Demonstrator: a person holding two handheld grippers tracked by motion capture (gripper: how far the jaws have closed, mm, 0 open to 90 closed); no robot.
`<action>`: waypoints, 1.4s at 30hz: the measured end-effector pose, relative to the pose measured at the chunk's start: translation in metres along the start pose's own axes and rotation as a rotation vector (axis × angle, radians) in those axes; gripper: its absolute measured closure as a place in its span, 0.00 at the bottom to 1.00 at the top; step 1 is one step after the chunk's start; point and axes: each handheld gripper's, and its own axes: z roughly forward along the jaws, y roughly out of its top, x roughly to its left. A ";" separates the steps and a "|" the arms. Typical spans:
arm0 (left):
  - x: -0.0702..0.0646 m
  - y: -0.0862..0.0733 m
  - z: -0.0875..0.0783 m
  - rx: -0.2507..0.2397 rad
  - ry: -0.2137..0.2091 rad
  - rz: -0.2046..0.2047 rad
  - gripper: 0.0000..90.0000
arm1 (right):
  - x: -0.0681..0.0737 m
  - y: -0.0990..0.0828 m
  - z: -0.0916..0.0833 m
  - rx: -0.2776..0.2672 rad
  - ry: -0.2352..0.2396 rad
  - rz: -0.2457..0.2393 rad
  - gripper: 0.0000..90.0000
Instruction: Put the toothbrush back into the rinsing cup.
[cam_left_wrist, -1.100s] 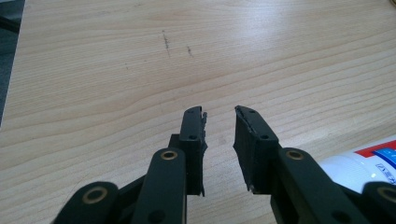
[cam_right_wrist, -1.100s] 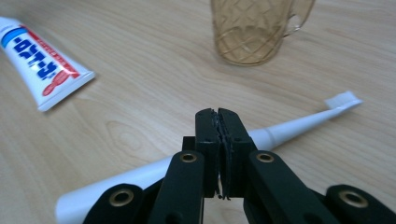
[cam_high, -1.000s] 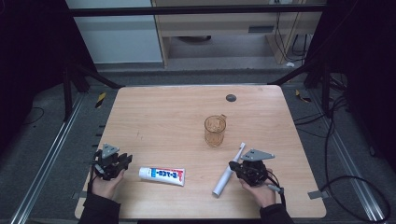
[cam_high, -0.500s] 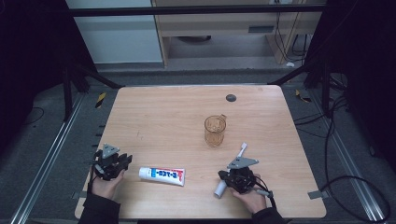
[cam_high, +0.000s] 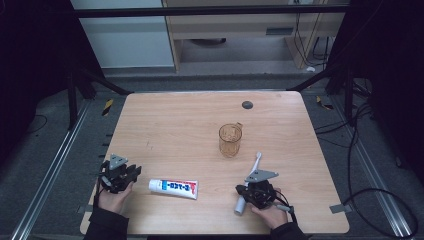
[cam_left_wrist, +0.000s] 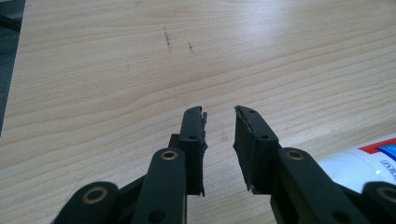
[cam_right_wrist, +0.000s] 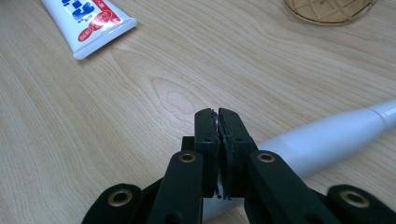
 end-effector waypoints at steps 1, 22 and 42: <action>0.000 0.000 0.000 0.001 0.000 0.000 0.80 | -0.001 -0.001 -0.001 0.001 -0.004 0.002 0.96; 0.000 0.000 0.000 0.002 0.001 0.000 0.80 | -0.011 -0.006 -0.011 0.011 -0.033 0.025 0.96; 0.001 0.000 -0.001 0.001 0.003 -0.001 0.80 | -0.017 -0.013 -0.019 0.040 -0.064 0.052 0.96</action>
